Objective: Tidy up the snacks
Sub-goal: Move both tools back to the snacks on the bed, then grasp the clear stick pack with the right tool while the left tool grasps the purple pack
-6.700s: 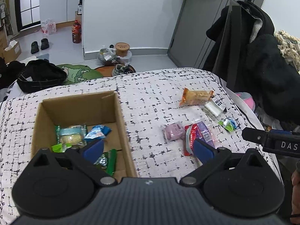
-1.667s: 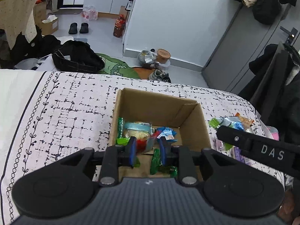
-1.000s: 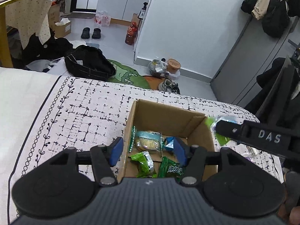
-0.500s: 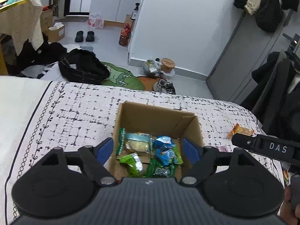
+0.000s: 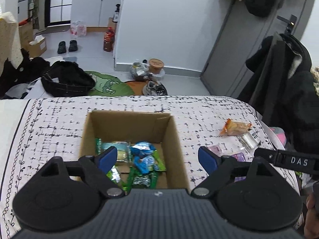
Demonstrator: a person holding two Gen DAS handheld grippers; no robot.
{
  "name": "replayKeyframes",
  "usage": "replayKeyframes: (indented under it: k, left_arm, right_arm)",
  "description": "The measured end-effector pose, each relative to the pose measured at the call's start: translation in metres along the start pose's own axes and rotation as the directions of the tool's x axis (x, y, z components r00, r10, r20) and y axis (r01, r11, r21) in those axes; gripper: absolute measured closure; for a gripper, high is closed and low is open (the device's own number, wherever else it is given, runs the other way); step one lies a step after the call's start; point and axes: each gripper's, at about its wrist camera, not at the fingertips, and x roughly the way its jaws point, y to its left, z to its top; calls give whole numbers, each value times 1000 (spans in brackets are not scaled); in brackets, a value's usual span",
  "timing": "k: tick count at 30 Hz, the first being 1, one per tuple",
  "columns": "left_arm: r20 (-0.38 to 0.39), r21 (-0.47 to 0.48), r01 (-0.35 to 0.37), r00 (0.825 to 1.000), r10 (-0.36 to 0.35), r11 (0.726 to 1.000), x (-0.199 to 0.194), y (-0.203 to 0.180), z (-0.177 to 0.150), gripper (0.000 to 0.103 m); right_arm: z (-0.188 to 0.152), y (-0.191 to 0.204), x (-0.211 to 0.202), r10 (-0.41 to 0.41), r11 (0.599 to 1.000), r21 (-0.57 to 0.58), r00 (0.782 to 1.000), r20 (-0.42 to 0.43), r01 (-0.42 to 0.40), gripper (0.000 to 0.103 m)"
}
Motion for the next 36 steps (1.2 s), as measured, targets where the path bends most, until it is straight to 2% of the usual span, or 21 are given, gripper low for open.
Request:
replayKeyframes:
  k: [8,16,19,36]
  left_arm:
    - [-21,39,35,999,-34,999,2,-18,0,16]
    - [-57,100,64,997,-58,993,11,-36,-1,16]
    - [-70,129,75,995,-67,989,16,-45,-2,16]
    - [-180,190,132,979,-97,973,59,-90,-12,18]
  right_arm:
    - [-13,-20,-6,-20,1000,4,999,-28,20,39]
    - [-26,-42,-2,-40,999,4,996,-82,41,58]
    - [-31,-50,3,-52,999,9,994,-101,53,62]
    - [-60,-85,49,-45,996,59,970,-237,60,68]
